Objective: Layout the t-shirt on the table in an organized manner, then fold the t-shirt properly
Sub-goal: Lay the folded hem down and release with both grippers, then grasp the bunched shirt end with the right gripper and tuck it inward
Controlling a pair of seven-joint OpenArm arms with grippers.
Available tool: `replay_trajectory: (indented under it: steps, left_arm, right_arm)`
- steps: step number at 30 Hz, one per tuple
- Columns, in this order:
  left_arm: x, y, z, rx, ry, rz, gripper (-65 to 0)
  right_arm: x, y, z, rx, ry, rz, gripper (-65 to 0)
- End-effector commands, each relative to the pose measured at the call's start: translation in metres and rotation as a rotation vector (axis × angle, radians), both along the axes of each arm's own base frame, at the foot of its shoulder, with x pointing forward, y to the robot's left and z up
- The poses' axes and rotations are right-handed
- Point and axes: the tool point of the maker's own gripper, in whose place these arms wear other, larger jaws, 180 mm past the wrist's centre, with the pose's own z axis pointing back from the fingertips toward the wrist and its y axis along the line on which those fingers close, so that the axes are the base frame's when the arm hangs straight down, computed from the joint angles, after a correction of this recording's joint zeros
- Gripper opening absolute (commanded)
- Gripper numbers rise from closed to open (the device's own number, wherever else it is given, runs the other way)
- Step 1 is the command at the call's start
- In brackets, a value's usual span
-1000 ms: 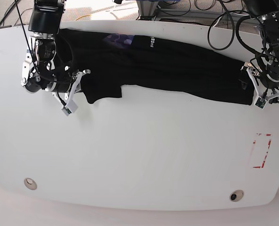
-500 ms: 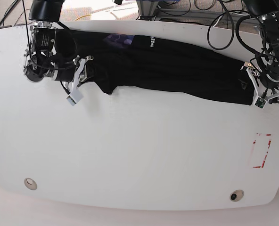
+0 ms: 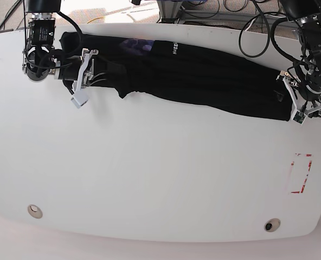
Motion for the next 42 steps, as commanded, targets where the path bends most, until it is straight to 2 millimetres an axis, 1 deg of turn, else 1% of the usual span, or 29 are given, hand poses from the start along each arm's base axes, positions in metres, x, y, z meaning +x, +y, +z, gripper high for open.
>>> replay_trajectory:
  steps: [1,3,5,7,13,18,20,23,25,26,29,31,34,38,40,42]
  left_arm:
    - [0.005,0.006,0.006,0.007,-0.022,0.005,0.0]
    - [0.006,0.006,0.005,0.003,-0.021,0.008,0.0]
    - [0.01,0.006,0.007,0.002,-0.029,0.009,0.0]
    - [0.011,0.007,0.008,0.003,-0.032,0.009,0.0]
    - [0.011,0.007,0.009,0.003,-0.033,0.009,0.0]
    - [0.011,0.007,0.009,0.003,-0.033,0.009,0.0]
    - [0.011,0.007,0.009,0.003,-0.033,0.009,0.0]
    - [0.011,0.007,0.009,0.003,-0.033,0.009,0.0]
    - [0.011,0.007,0.009,0.004,-0.032,0.01,0.0]
    - [0.011,0.007,0.009,0.004,-0.032,0.01,0.0]
    - [0.011,0.007,0.009,0.004,-0.032,0.01,0.0]
    - [0.011,0.007,0.009,0.004,-0.032,0.01,0.0]
    - [0.012,0.007,0.009,0.004,-0.034,0.01,0.0]
    - [0.012,0.007,0.009,0.004,-0.034,0.01,0.0]
    - [0.012,0.007,0.009,0.004,-0.034,0.01,0.0]
    - [0.012,0.007,0.009,0.004,-0.034,0.01,0.0]
  right_arm:
    - [0.003,-0.001,0.012,0.006,-0.038,0.028,-62.3]
    - [-0.001,0.0,0.01,-0.002,-0.026,0.054,-61.5]
    - [-0.005,0.001,0.007,-0.013,-0.014,0.08,-58.8]
    - [-0.016,0.0,0.001,-0.034,0.016,0.116,-52.8]
    - [-0.031,-0.002,-0.007,-0.069,0.064,0.177,-35.2]
    - [-0.043,-0.001,-0.009,-0.095,0.084,0.232,-25.8]
    - [-0.047,0.0,-0.008,-0.104,0.082,0.256,-23.0]
    - [-0.048,-0.002,-0.003,-0.128,0.061,0.289,-17.0]
    - [-0.048,-0.002,0.004,-0.141,0.034,0.308,-13.0]
    - [-0.045,-0.002,0.009,-0.15,0.013,0.312,-9.8]
    - [-0.042,-0.006,0.011,-0.203,-0.028,0.333,-5.1]
    - [-0.041,-0.009,0.012,-0.245,-0.048,0.35,-4.0]
    - [-0.038,-0.016,0.013,-0.325,-0.098,0.374,-4.0]
    - [-0.018,-0.029,0.02,-0.409,-0.174,0.348,-4.0]
    - [-0.008,-0.037,0.024,-0.436,-0.198,0.311,-5.2]
    - [0.003,-0.041,0.029,-0.443,-0.23,0.267,-7.3]
